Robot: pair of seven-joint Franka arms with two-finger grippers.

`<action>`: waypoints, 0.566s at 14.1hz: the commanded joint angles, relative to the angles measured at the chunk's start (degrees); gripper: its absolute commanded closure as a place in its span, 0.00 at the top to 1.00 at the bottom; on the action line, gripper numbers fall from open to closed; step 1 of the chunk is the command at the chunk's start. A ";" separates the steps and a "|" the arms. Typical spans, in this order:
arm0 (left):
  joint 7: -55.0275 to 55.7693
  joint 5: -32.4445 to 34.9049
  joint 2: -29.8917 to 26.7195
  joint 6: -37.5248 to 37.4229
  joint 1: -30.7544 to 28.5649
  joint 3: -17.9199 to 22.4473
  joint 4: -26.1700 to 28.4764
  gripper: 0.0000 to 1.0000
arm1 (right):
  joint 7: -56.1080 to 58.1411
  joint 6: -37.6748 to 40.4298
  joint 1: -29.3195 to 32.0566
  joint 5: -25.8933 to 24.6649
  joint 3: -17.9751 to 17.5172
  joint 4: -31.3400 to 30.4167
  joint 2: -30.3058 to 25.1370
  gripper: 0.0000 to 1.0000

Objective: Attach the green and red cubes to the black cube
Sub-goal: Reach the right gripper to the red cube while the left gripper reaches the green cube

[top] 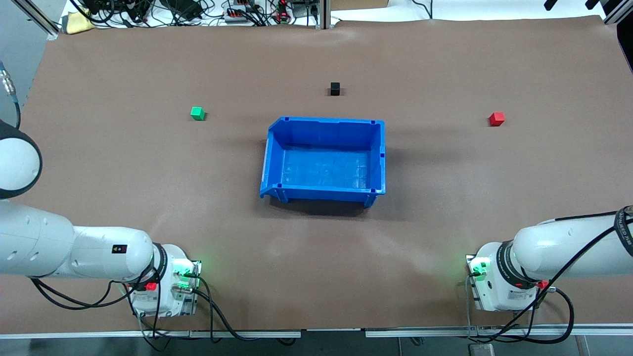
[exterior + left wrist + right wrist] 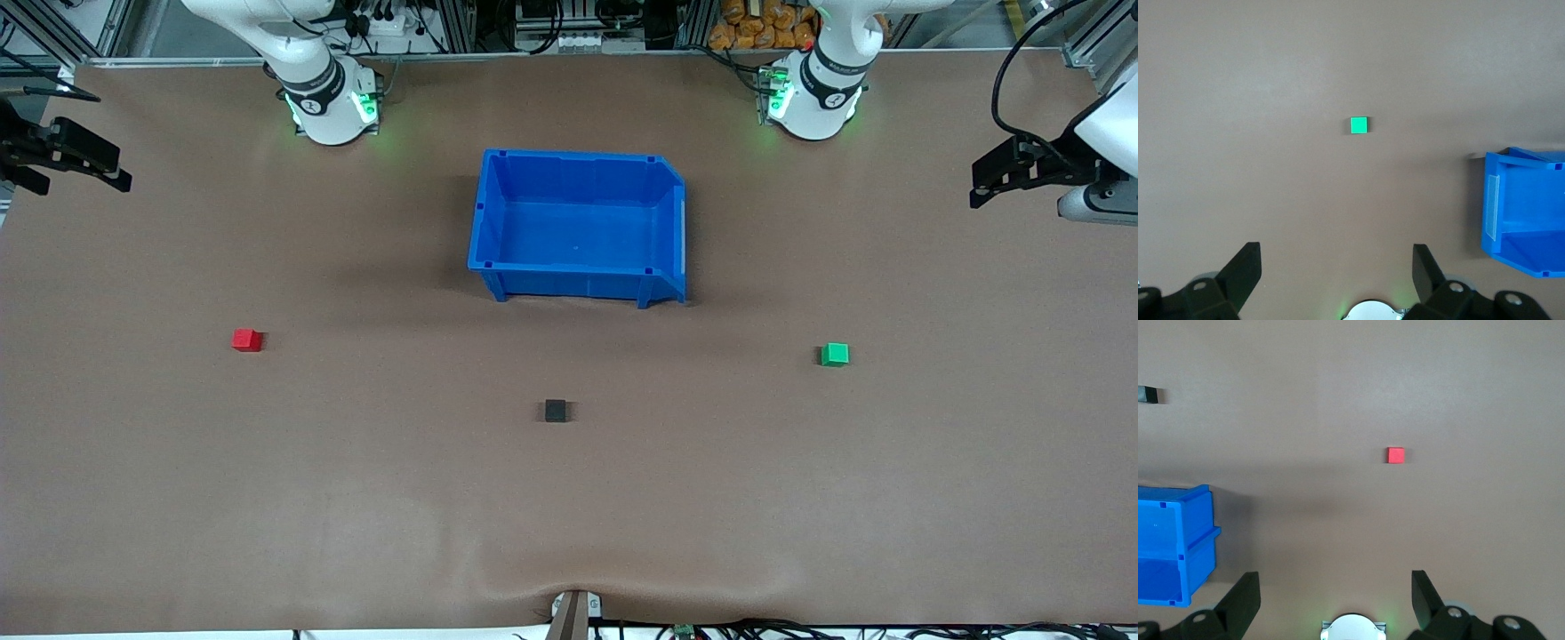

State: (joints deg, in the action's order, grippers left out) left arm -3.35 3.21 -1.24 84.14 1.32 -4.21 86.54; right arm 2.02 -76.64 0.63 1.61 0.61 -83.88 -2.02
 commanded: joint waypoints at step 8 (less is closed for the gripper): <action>2.45 -0.14 1.76 -0.73 -0.35 -0.36 -0.15 1.00 | 0.44 0.88 0.42 -0.46 0.01 0.64 0.43 1.00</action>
State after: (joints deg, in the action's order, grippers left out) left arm -2.75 3.11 -0.51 84.02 1.42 -4.42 86.76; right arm 2.02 -76.47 0.68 1.61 0.72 -83.88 -1.81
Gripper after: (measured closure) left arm 0.000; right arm 0.000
